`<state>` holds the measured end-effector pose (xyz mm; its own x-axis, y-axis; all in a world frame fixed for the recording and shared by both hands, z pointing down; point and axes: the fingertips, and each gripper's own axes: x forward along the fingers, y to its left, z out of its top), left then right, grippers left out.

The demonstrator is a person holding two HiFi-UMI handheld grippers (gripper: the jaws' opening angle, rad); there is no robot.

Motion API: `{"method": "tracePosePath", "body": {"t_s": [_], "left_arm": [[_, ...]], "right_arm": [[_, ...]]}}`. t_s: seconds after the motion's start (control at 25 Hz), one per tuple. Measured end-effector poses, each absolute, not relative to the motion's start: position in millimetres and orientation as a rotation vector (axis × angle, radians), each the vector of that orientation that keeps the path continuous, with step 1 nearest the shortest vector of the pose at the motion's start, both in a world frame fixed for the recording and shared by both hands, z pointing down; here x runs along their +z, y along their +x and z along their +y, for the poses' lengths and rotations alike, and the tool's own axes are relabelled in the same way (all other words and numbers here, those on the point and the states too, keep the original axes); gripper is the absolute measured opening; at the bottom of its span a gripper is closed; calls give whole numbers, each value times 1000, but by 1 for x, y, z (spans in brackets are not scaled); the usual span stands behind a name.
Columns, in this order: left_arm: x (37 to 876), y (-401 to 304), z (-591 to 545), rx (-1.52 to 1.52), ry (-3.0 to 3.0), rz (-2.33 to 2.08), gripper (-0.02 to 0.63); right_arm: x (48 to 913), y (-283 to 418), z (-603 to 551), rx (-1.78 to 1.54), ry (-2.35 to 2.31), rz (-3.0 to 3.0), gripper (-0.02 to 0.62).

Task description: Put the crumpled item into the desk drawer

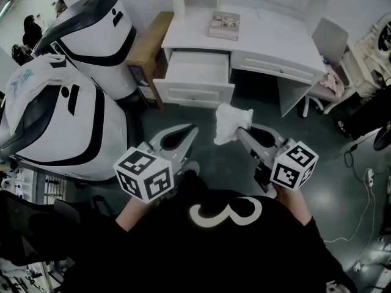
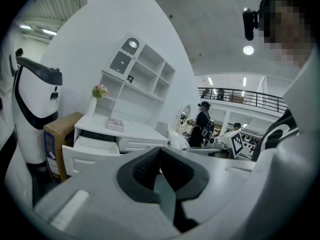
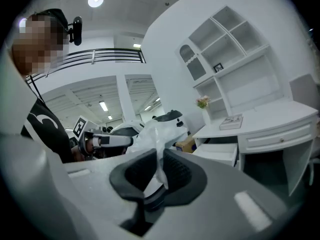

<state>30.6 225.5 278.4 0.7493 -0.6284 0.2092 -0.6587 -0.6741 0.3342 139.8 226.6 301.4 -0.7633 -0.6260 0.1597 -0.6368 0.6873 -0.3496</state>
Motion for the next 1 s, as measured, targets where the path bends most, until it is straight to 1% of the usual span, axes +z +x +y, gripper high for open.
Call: {"method": "tracePosePath", "body": {"t_s": [0.32, 0.6, 0.8, 1.0], "left_arm": [[307, 4, 93, 140, 2516, -885, 11], [321, -34, -13, 183, 2482, -843, 11], [329, -60, -59, 208, 2467, -832, 11], [338, -70, -74, 221, 2455, -818, 11]], "right_arm": [[331, 107, 100, 713, 1140, -2767, 41], [347, 74, 4, 801, 1194, -2686, 41], [346, 53, -37, 823, 1235, -2644, 41], [353, 45, -53, 783, 1259, -2581, 41]]}}
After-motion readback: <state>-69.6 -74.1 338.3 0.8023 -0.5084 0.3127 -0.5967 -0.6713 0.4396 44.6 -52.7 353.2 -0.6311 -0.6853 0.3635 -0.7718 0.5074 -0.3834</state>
